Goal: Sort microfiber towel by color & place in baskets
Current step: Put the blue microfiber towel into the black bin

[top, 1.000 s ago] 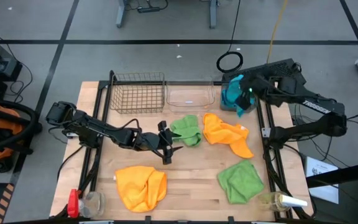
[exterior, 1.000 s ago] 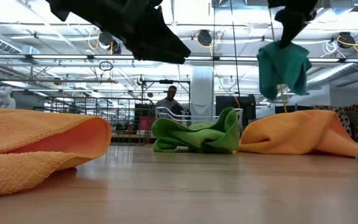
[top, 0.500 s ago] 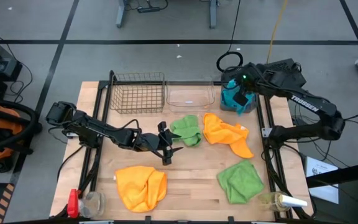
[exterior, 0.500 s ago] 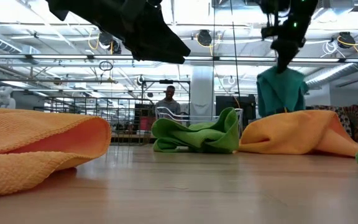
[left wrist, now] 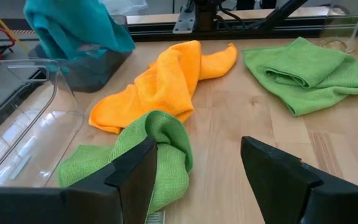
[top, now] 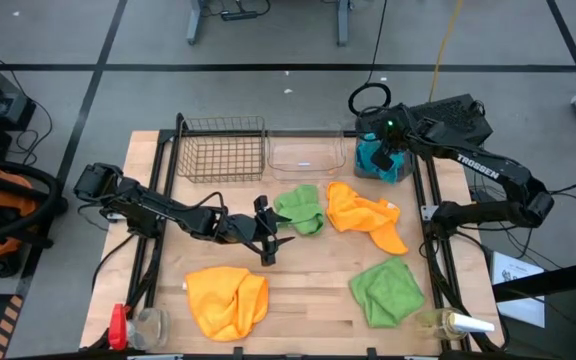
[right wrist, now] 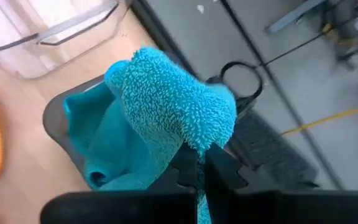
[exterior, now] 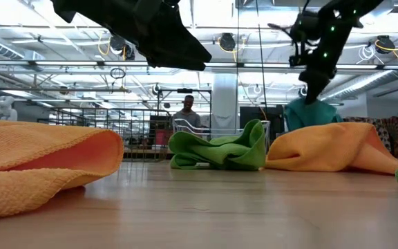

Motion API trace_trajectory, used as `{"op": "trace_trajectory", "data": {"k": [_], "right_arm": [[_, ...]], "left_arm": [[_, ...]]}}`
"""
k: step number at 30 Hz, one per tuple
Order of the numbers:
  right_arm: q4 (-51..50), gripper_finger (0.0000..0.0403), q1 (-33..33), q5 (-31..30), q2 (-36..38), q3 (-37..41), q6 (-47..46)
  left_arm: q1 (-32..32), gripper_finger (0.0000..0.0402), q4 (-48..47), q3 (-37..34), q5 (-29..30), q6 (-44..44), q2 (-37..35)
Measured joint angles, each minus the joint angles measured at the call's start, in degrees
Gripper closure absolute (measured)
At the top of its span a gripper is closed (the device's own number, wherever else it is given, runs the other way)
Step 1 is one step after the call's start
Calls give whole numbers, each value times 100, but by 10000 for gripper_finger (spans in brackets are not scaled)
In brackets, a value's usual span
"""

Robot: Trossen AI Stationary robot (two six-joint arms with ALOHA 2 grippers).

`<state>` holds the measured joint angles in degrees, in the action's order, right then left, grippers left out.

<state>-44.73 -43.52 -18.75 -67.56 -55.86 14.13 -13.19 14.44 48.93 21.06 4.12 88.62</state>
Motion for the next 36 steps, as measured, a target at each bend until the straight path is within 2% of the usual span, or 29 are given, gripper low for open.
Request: {"op": "trace_trajectory", "data": {"k": [4, 17, 25, 30, 36], "right_arm": [[-8, 402, -149, 274, -253, 139, -279], [117, 402, -410, 253, -1367, 153, -336], [181, 369, -415, 239, -1944, 153, -645], [12, 332, -414, 237, -1805, 88, -1084], [-526, 285, -356, 249, -1020, -201, -1483]], "left_arm": [[-7, 164, 0, -1, 0, 2, 0], [-7, 164, -70, -2, -144, 7, 0], [-7, 164, -210, -2, -144, 11, 0], [-7, 164, -274, -2, -144, 152, 0], [-7, 164, -323, -2, -144, 153, 0]]}}
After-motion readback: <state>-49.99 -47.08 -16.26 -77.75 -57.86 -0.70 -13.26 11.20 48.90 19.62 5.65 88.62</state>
